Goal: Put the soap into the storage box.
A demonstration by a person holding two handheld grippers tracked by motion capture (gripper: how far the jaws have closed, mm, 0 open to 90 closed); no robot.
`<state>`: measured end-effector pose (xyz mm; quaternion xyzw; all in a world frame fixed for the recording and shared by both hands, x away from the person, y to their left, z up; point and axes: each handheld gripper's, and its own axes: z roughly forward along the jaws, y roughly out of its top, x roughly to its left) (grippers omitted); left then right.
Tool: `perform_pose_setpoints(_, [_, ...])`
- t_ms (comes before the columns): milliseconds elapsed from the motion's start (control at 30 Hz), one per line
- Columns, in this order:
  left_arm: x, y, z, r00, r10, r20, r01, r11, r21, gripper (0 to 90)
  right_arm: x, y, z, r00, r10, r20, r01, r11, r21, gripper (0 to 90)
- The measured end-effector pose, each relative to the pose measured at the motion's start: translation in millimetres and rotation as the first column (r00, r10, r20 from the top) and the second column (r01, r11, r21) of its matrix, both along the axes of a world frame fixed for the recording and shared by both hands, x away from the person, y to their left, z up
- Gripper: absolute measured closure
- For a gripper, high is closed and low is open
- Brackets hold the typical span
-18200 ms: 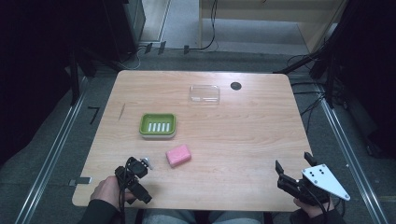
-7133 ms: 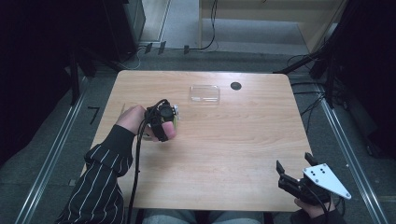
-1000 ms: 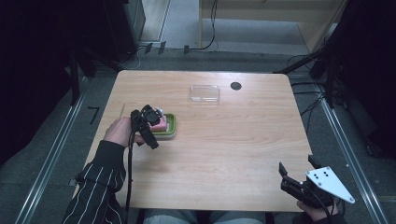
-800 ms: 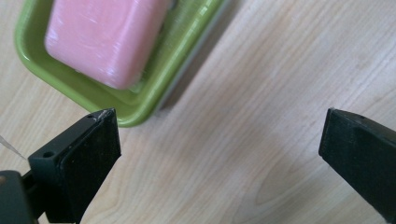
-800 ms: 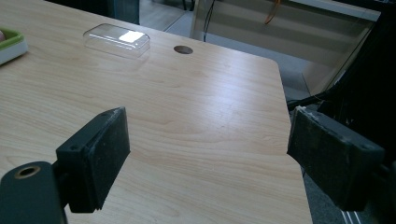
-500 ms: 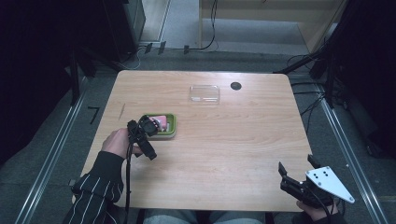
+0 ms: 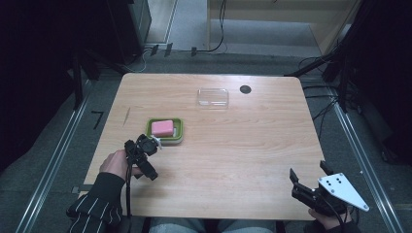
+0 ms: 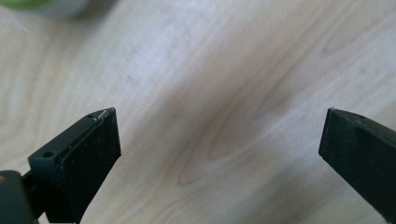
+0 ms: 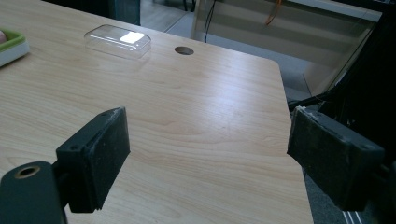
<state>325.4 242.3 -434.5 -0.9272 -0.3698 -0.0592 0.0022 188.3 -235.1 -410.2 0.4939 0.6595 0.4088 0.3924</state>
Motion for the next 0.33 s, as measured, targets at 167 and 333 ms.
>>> perform_pose_setpoints(167, [-13.0,4.5,-6.2,0.9999,0.013,-0.008,-0.013,0.9999,-0.006,0.0,0.0,-0.1,0.0,1.0,0.001,0.0,-0.001,1.0,0.001,13.8])
perform_pose_setpoints(333, [-16.6,8.1,-10.8,0.9991,0.027,-0.034,-0.028,0.9995,-0.016,0.0,0.7,0.5,-0.1,1.0,0.003,0.001,-0.003,1.0,0.003,13.7])
